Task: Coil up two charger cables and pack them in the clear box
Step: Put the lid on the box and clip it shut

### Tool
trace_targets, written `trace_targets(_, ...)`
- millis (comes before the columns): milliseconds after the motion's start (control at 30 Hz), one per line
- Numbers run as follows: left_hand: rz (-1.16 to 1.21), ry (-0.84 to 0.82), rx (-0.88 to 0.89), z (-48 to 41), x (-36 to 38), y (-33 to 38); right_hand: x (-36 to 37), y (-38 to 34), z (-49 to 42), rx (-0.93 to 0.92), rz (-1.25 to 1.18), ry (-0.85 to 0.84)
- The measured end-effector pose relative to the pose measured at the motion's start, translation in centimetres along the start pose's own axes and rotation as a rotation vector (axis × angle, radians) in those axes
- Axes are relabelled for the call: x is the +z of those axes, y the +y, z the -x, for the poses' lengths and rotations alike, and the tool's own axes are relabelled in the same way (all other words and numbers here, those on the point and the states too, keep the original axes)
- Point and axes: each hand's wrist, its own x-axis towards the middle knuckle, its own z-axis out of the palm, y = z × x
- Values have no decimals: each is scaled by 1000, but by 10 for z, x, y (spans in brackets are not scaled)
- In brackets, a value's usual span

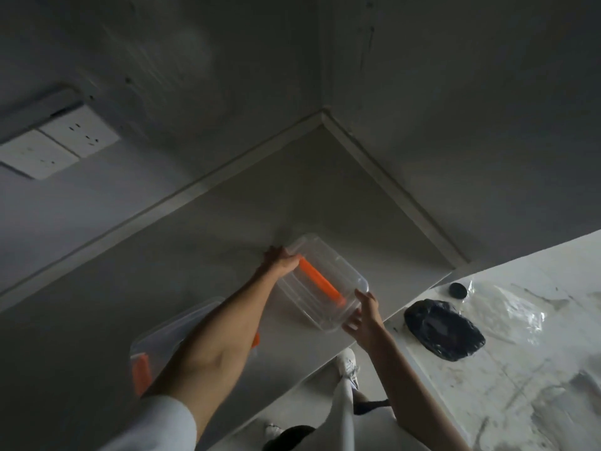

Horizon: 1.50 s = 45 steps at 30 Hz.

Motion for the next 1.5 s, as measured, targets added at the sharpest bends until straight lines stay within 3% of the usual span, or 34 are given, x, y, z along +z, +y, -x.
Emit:
trace_targets(200,34,338,113,42,-40,-42,46,-13,11,-105,178,-64)
trace_targets(333,197,554,30,76,-87,-125,127,-33,-23,-475,501,-86)
trace_targets(400,312,630,-17,99,-107,-183,188,-28,18,-664,717,-88)
trace_targets(533,527,703,-190,146,-111,-290,270,35,95,-939,992,-100)
trace_targets(700,903,906,-163,203,-61,-343,257,110,140,-1112,932,-170)
trace_targets(867,1117,914,-55,231,3,-318,188,132,143,-1222,868,-140)
trace_targets(1033,956,876,-18,236,48,-294,146,135,140,-1269,818,-190)
trace_targets(1500,823,836,-110,201,41,-300,173,148,106,-1255,963,-78)
